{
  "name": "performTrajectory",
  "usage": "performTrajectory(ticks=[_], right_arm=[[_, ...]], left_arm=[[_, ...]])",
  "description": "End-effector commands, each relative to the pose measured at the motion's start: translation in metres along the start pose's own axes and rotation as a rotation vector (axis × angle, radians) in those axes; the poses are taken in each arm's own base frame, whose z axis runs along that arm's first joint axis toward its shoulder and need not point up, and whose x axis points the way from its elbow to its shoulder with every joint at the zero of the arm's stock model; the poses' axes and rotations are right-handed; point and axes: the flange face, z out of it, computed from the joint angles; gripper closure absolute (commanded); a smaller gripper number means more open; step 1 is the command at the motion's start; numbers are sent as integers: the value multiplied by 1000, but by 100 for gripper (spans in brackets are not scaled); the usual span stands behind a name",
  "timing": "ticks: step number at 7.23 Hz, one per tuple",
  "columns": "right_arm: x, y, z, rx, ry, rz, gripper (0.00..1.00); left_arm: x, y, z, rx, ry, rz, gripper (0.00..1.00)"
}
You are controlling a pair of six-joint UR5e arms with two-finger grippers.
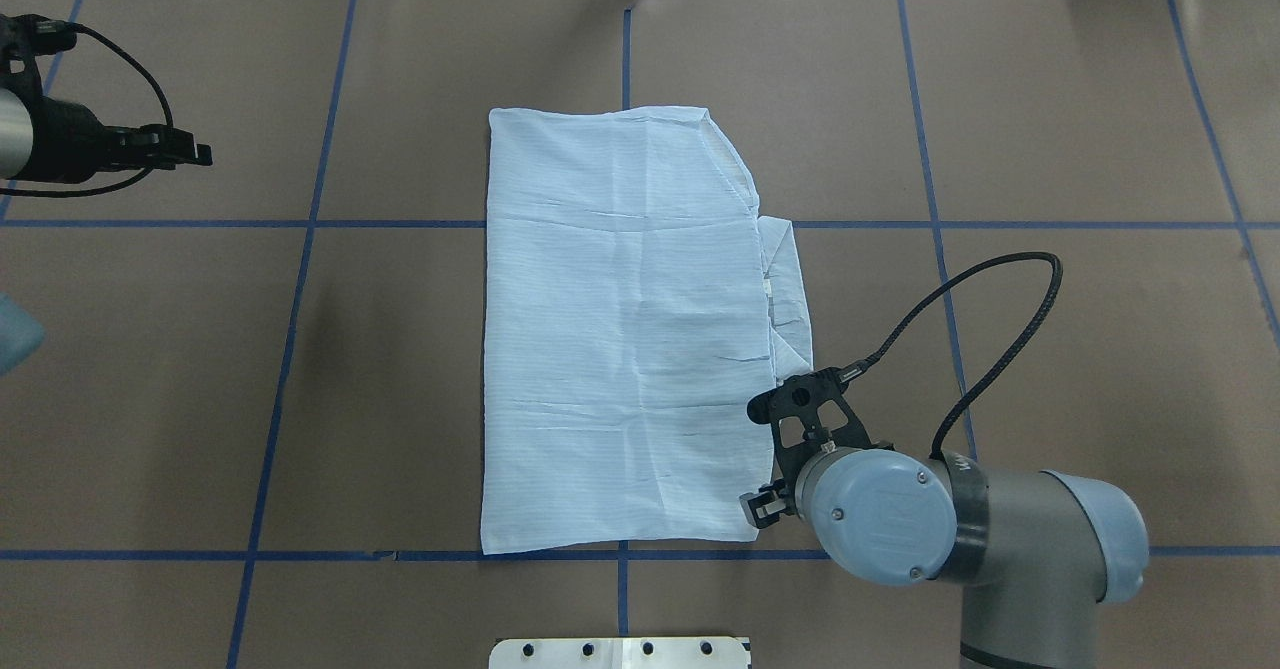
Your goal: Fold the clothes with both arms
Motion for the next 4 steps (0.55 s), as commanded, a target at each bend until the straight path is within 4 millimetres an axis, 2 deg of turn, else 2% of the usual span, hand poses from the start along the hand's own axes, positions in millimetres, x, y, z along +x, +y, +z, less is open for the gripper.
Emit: performTrajectory(ticks=[1,3,4], right_arm=[[-44,14,-17,-30,-76,409,0],[-52,15,-17,-50,-88,781,1],[-56,14,-11,-56,-116,994,1]], left_arm=[[-2,1,2,-4,-3,0,45],[-3,1,2,-6,-5,-1,45],[-1,1,1,-4,-2,1,45]])
